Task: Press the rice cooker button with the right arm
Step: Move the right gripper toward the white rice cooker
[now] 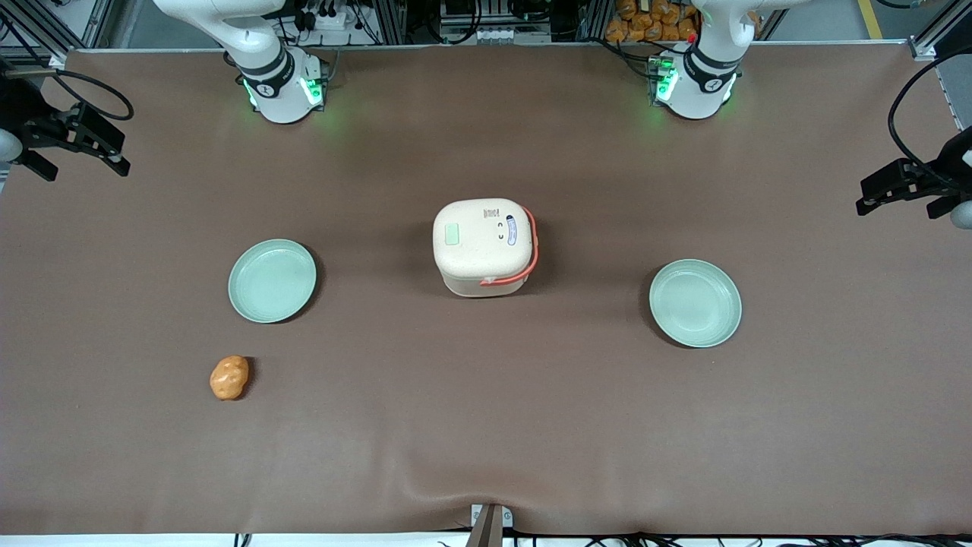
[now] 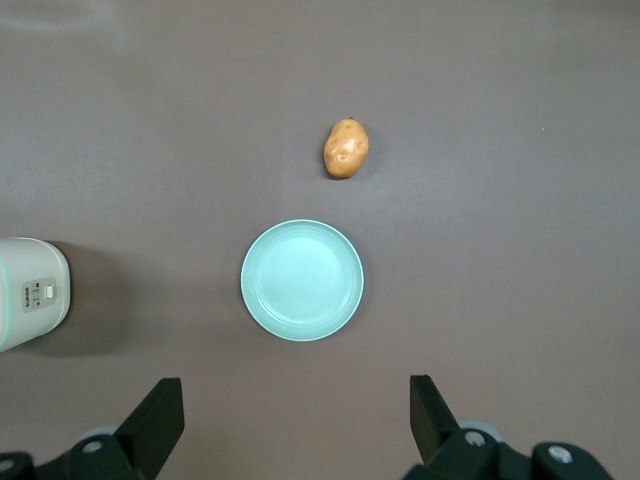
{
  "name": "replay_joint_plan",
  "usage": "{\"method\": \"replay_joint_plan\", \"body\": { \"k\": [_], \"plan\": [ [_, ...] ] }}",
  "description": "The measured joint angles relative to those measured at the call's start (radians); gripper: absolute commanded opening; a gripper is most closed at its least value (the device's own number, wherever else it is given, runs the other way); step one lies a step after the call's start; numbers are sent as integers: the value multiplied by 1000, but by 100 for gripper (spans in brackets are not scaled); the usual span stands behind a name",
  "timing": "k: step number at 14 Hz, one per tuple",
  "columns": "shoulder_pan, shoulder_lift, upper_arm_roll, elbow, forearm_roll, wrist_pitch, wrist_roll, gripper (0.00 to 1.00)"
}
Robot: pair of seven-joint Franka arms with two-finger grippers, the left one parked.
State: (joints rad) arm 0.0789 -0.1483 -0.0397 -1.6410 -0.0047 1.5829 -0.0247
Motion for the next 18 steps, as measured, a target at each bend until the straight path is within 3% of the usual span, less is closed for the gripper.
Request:
{"method": "replay_joint_plan", "body": {
  "k": [13,18],
  "plan": [
    [11,9,7,4,0,-29,0,100],
    [112,13,10,4,0,-44,92,100]
  ]
}}
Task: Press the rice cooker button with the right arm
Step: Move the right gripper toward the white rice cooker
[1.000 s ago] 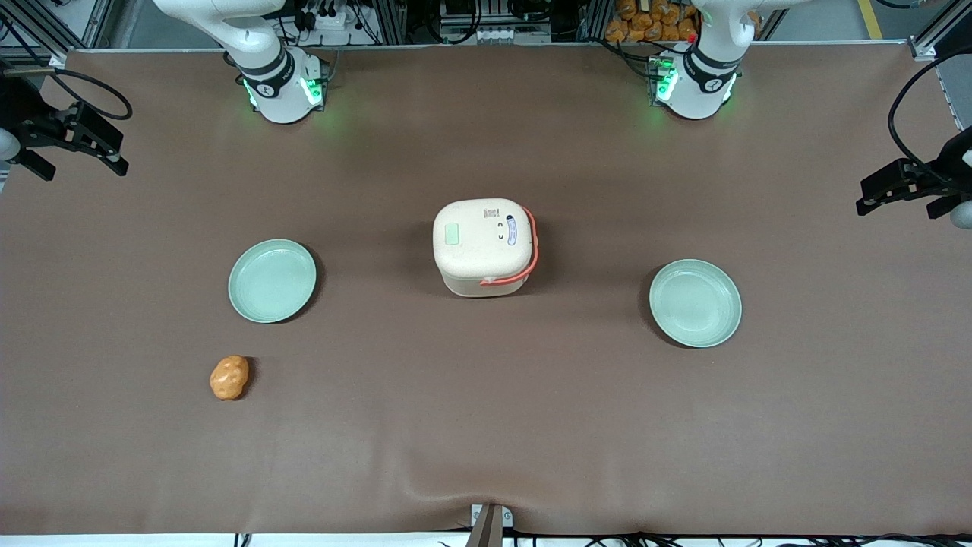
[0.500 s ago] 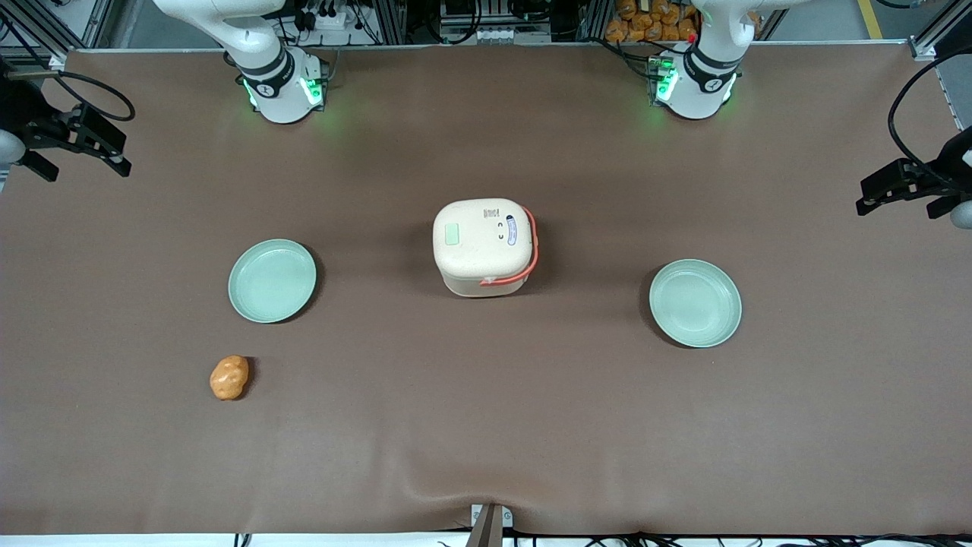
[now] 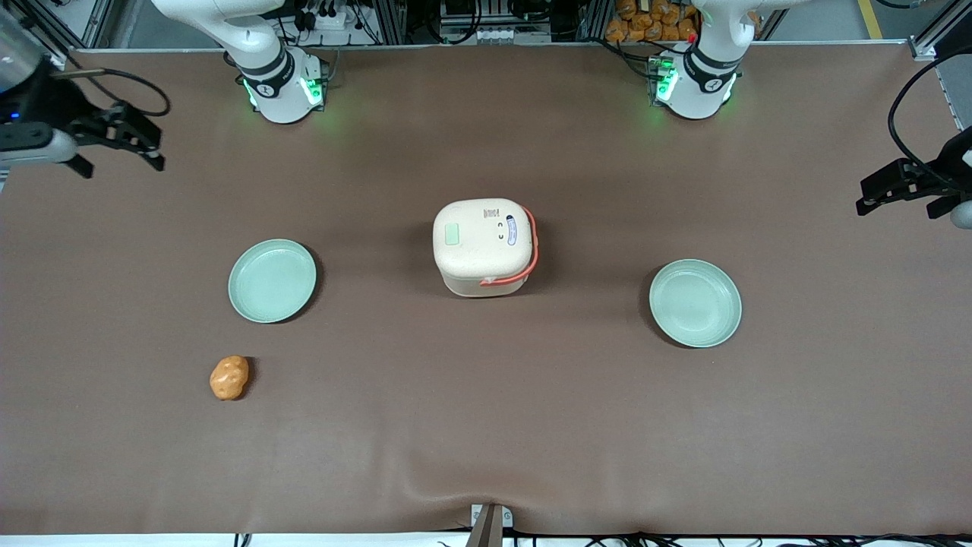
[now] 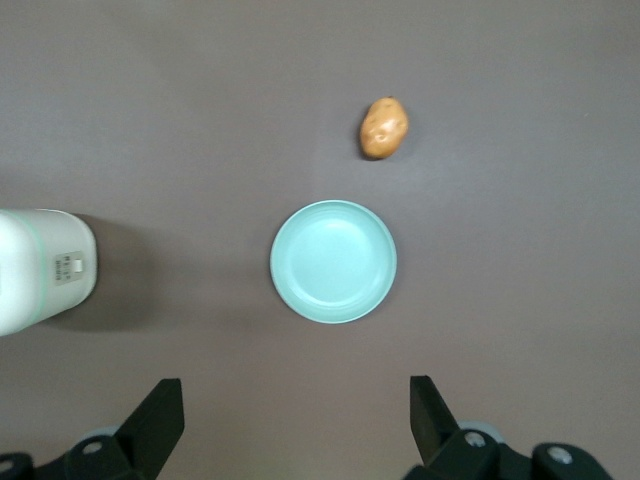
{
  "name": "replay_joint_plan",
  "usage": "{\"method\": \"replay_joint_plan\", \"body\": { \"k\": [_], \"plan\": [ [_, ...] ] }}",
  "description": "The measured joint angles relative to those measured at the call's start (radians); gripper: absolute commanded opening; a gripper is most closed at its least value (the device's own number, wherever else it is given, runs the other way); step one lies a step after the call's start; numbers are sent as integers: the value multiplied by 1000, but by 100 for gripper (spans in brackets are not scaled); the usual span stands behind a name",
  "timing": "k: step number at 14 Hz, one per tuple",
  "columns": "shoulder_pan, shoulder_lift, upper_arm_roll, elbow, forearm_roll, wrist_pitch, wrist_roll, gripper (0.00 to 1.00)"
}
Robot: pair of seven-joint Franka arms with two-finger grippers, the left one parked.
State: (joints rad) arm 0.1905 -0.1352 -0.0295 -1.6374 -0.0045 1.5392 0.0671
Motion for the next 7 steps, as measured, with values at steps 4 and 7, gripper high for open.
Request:
{"method": "replay_joint_plan", "body": {
  "k": [4,7],
  "plan": [
    [117,27,4,0,0,-1,95,100],
    [189,64,5,0,0,24,179,88]
  ]
}}
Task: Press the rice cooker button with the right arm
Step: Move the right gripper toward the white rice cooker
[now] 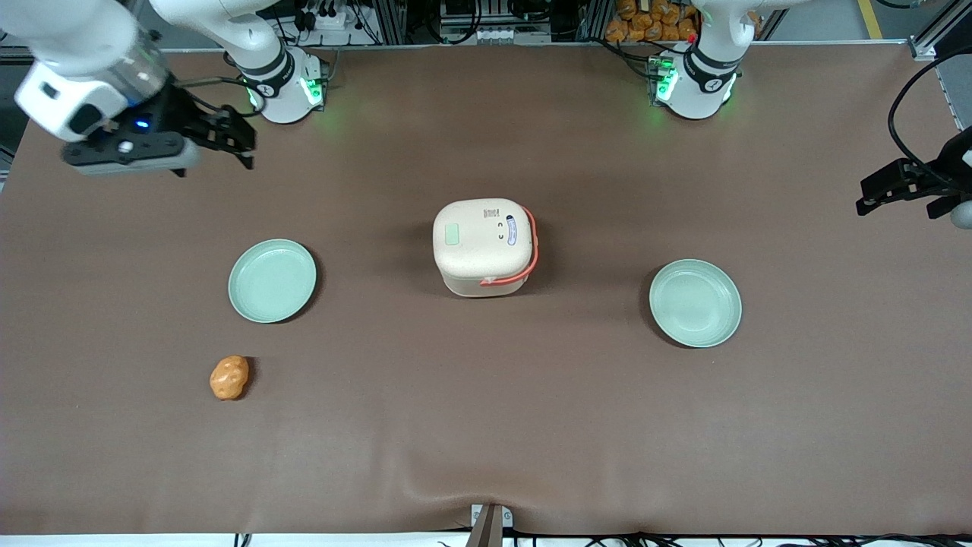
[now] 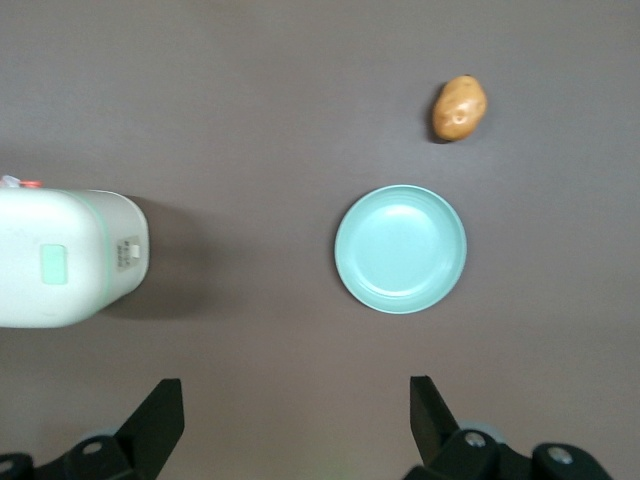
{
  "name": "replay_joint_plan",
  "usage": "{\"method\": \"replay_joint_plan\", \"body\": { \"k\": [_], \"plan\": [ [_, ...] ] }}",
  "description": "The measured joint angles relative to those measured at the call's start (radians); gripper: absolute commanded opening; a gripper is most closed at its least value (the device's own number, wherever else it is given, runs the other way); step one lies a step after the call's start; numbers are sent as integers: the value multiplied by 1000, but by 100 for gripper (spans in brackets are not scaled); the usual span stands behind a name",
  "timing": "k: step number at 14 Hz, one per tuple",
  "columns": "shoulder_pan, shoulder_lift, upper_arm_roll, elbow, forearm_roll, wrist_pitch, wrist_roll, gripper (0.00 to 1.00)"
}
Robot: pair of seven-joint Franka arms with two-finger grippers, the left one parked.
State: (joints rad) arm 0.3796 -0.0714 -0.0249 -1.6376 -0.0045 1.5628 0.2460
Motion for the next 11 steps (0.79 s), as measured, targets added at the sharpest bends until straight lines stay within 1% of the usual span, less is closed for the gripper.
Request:
{"method": "replay_joint_plan", "body": {
  "k": [1,2,5,7,8,9,11],
  "plan": [
    [24,11,0,0,0,9,27,76],
    [49,21,0,0,0,17,51,60],
    [122,52,0,0,-1,37,108,22],
    [146,71,0,0,-1,49,122,8],
    [154,81,0,0,-1,56,124,3],
    [164,91,0,0,-1,64,132,0],
    [195,115,-1,0,-1,84,184,0]
  ]
}}
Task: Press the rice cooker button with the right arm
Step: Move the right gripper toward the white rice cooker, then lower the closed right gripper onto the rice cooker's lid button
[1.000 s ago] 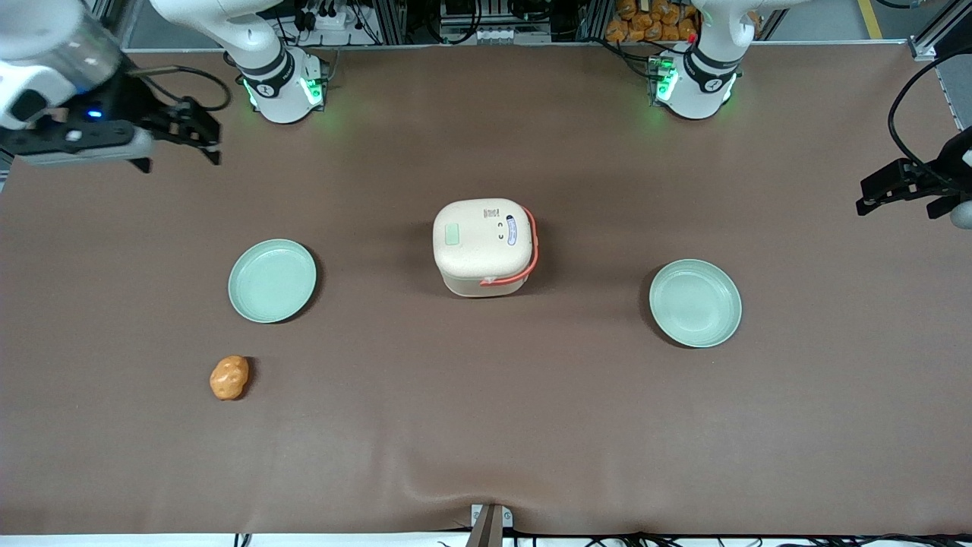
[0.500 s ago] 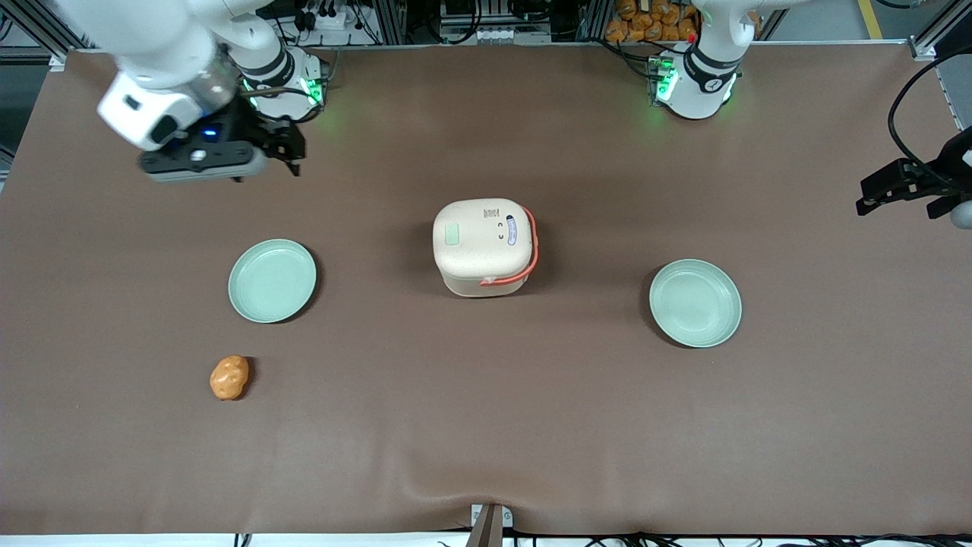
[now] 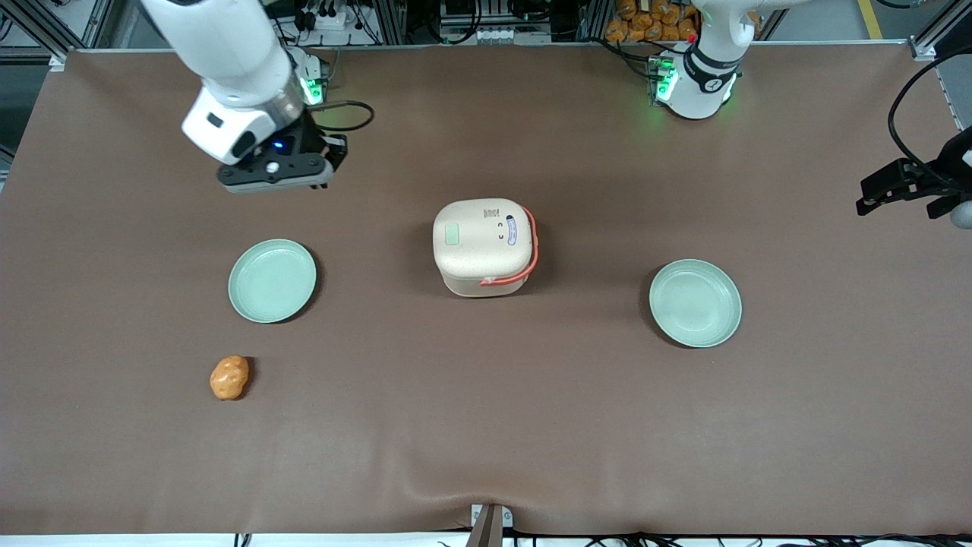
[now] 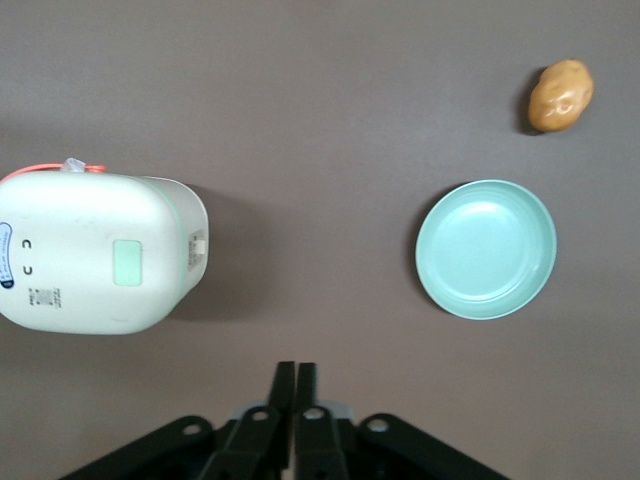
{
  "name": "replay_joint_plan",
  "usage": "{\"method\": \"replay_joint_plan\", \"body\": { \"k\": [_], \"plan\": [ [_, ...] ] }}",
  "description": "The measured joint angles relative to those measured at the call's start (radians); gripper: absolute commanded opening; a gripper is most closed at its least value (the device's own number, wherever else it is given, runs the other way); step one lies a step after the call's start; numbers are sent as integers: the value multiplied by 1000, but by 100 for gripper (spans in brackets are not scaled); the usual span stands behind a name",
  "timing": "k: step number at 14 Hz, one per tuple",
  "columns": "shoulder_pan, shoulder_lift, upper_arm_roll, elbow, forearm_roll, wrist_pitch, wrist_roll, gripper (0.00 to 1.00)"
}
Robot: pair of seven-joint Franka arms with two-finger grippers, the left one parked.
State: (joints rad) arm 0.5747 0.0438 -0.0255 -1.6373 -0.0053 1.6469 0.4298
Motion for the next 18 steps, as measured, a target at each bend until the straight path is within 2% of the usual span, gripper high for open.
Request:
{"method": "replay_joint_plan", "body": {
  "k": [4,12,18],
  "plan": [
    [72,57,1,0,0,56,115,0],
    [134,201,0,-1,0,229,202,0],
    [165,245,0,-1,0,270,236,0]
  ]
}}
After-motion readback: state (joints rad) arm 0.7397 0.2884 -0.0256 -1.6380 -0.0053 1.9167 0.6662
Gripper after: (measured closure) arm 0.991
